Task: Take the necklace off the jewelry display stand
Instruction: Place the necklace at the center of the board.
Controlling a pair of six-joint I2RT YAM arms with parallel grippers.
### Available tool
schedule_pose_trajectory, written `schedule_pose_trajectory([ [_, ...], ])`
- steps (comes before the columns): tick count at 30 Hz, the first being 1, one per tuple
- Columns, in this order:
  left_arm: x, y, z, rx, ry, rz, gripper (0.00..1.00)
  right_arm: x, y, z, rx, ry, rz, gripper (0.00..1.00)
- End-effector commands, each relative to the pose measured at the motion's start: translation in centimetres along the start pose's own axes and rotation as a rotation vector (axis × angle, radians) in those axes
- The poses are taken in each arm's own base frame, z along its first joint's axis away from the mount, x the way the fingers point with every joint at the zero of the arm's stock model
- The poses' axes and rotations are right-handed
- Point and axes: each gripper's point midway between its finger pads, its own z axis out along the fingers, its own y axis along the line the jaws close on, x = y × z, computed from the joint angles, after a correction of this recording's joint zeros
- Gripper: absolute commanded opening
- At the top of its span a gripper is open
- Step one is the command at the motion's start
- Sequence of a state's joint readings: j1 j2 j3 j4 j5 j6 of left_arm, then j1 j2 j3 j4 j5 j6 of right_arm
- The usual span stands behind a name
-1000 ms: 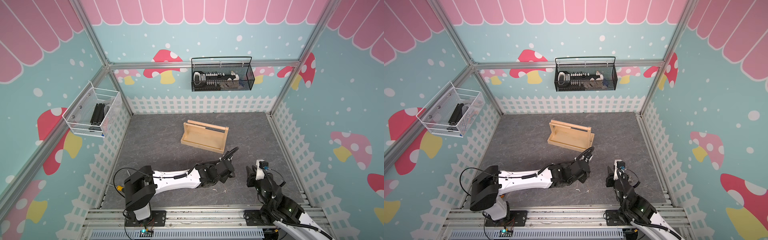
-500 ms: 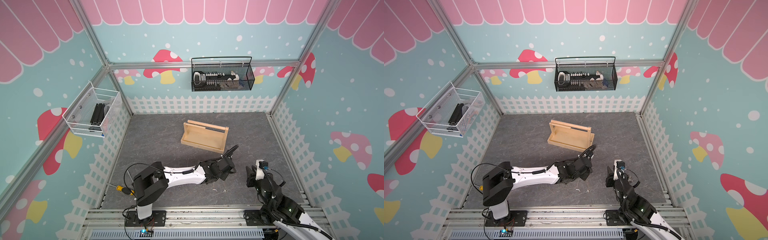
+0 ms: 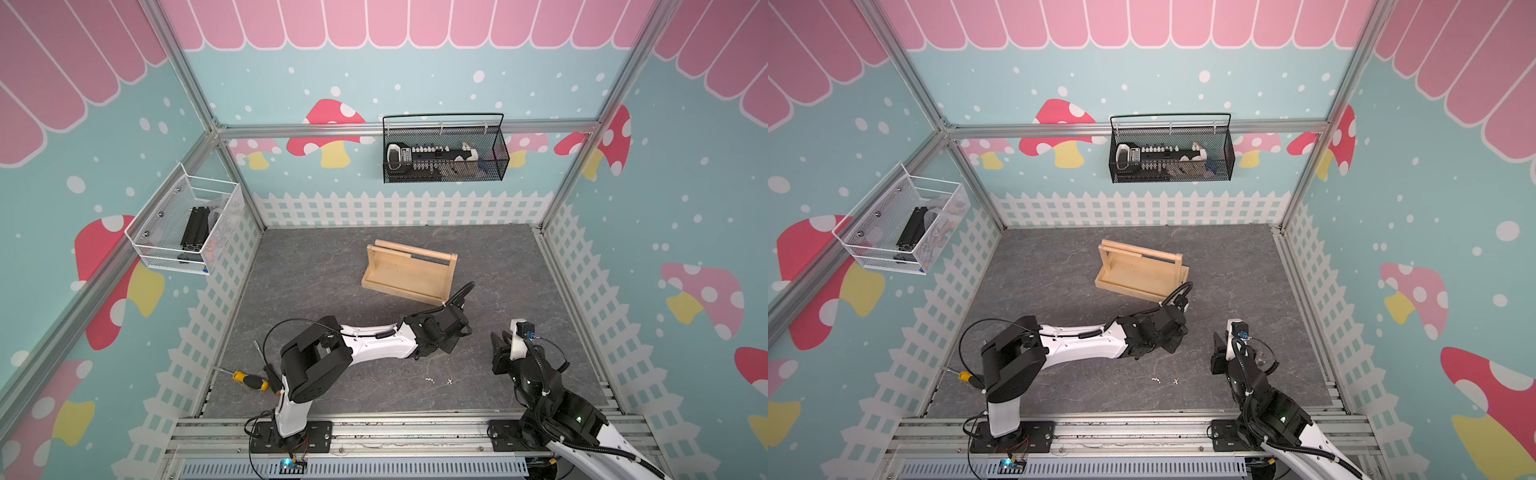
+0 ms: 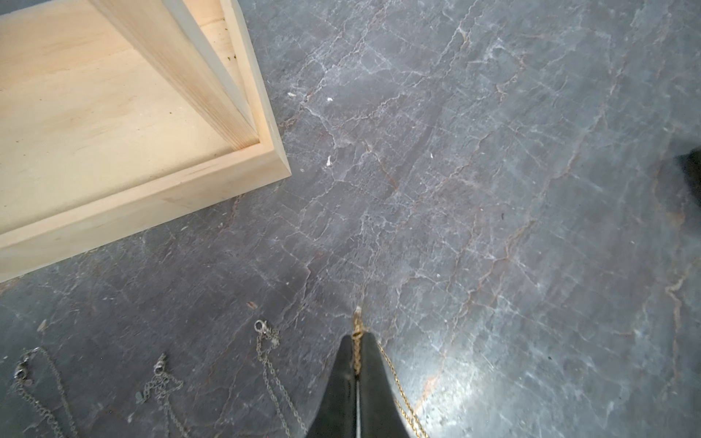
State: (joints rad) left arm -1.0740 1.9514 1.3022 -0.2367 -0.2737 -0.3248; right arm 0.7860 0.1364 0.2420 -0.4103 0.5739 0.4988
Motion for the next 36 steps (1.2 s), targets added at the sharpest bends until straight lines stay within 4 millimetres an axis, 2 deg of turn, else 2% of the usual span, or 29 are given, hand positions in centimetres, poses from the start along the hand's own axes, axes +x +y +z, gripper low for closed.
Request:
schedule_pose_trajectory([
  [1,-1.2,-0.3,0.5,0.024,-0.019,0.000,0.00,0.1,0.0,0.2,0.003,-0.001,-0.002,0.32],
  [10,-1.3,0.1,1.7,0.019,-0.008,-0.010,0.00,0.1,0.0,0.2,0.001,0.000,-0.005,0.32],
  [13,-1.3,0.4,2.0,0.015,-0.001,-0.016,0.05,0.1,0.1,0.2,0.000,0.000,-0.005,0.32],
  [16,-1.2,0.5,2.4,0.011,0.004,-0.020,0.07,0.2,0.1,0.2,-0.001,0.001,-0.007,0.32],
  [22,-1.4,0.6,2.5,0.008,0.004,-0.024,0.18,0.1,0.1,0.2,-0.003,0.002,-0.006,0.32],
  [26,-1.6,0.8,2.3,0.003,-0.002,-0.024,0.20,0.2,0.2,0.3,-0.003,0.002,-0.007,0.32],
  [31,-2.3,1.0,1.1,0.001,-0.022,-0.031,0.20,0.2,0.1,0.3,-0.001,0.004,-0.008,0.32],
  [36,-3.8,2.6,-2.6,0.025,-0.139,-0.109,0.20,0.2,0.1,0.4,0.003,0.006,-0.010,0.32],
])
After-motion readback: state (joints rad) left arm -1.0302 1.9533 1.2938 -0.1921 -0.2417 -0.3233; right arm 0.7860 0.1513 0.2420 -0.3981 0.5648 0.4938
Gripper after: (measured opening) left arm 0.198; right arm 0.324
